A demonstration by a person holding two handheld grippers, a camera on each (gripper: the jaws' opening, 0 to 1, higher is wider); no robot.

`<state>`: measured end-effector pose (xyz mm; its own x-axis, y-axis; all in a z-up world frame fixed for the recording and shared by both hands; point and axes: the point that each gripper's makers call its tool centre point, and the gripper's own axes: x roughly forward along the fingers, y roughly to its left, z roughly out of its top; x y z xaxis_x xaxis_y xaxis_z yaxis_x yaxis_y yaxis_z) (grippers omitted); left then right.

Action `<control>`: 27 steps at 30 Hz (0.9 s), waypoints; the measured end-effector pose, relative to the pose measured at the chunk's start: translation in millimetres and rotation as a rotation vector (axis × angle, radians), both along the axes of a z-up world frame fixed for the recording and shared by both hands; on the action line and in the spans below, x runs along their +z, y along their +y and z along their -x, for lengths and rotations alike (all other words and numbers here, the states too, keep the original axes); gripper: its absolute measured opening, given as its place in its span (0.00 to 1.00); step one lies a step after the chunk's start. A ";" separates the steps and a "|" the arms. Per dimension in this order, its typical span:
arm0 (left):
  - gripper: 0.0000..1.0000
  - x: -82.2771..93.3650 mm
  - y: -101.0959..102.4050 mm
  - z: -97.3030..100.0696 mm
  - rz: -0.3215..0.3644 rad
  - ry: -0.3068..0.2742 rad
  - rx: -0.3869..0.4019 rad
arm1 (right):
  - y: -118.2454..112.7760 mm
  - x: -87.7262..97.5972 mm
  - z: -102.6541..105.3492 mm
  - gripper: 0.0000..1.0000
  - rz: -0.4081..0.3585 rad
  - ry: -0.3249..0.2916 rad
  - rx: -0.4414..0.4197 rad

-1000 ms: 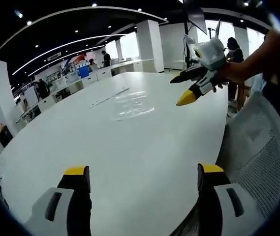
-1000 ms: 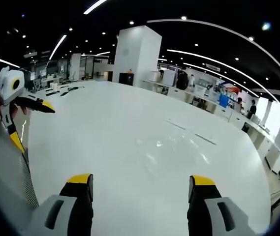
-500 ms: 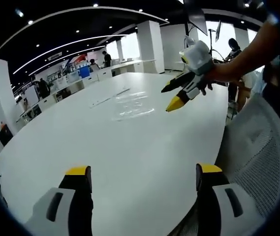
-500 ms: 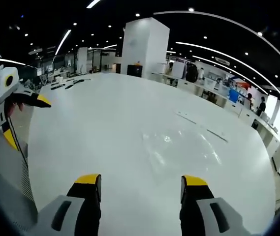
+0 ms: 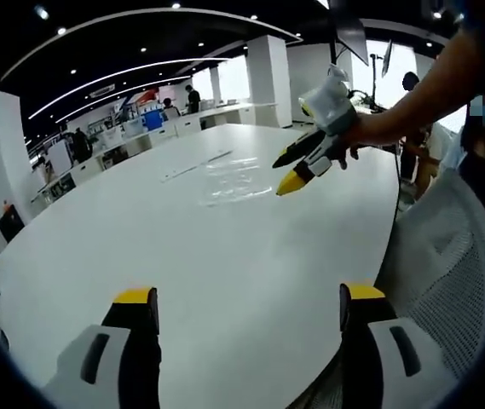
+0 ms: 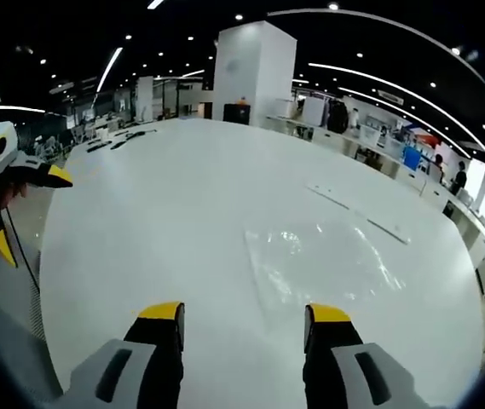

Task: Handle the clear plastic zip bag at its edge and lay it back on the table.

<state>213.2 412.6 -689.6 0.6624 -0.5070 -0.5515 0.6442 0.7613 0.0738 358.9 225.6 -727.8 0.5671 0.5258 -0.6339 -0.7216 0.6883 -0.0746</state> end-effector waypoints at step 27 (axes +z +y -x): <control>0.84 2.0 -2.6 4.5 -0.004 0.006 -0.008 | 4.6 -16.2 -22.1 0.22 0.071 0.049 -0.006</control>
<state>208.7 410.0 -687.6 0.6553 -0.5098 -0.5574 0.6504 0.7561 0.0730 380.9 230.1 -744.0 0.5371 0.4756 -0.6967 -0.7217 0.6866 -0.0876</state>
